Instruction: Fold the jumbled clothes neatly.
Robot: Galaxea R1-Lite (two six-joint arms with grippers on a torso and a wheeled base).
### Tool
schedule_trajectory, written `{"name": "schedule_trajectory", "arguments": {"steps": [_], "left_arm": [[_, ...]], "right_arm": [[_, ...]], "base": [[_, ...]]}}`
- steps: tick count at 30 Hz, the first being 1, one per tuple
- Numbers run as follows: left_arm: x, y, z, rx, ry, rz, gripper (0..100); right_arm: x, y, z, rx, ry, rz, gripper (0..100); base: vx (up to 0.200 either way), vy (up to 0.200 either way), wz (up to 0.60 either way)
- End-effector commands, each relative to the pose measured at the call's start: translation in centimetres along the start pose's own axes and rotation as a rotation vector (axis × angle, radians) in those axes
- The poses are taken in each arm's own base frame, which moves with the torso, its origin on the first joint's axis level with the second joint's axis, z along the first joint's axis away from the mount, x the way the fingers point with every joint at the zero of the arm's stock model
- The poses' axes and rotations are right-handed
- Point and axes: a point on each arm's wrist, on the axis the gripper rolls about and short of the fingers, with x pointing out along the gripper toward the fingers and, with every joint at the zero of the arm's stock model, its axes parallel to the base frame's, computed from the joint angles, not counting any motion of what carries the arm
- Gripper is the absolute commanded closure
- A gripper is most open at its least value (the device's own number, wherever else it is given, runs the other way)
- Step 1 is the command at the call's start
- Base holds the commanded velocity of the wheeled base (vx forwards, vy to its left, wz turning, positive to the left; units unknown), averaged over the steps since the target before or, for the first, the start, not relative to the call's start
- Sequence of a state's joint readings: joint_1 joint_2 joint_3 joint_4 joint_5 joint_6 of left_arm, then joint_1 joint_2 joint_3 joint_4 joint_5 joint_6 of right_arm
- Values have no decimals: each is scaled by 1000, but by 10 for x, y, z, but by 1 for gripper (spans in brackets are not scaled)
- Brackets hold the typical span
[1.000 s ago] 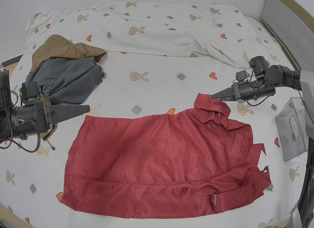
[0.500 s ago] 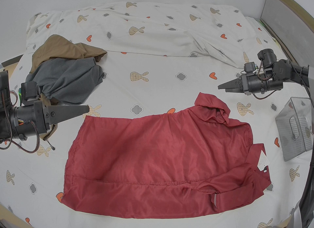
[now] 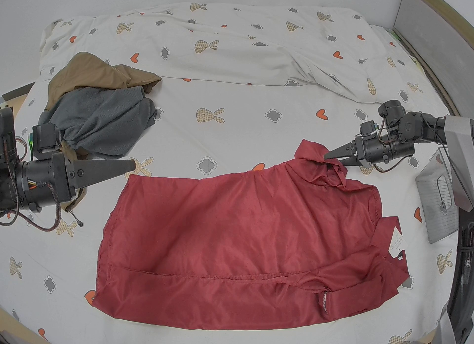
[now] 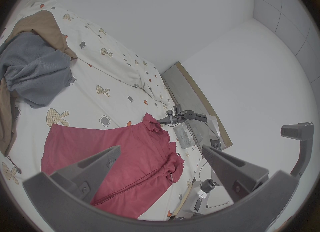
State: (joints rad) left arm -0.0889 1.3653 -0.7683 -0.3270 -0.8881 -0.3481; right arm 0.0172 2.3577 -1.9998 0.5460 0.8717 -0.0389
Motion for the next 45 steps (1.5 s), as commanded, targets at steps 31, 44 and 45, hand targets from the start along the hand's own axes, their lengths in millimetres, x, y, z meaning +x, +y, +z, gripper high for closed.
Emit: {"name": "schedule_trajectory", "arguments": {"steps": [31, 44, 45], "left_arm": [[1, 1, -1, -4, 3, 1, 0], [1, 2, -1, -6, 5, 2, 0], [1, 2, -1, -6, 5, 2, 0]], "right_arm": [[-5, 41, 11, -2, -11, 240, 0], [26, 59, 3, -98, 50, 274, 0], [25, 65, 5, -121, 46, 267, 0]], "base": [[0, 0, 0], [0, 0, 0], [0, 0, 0]]}}
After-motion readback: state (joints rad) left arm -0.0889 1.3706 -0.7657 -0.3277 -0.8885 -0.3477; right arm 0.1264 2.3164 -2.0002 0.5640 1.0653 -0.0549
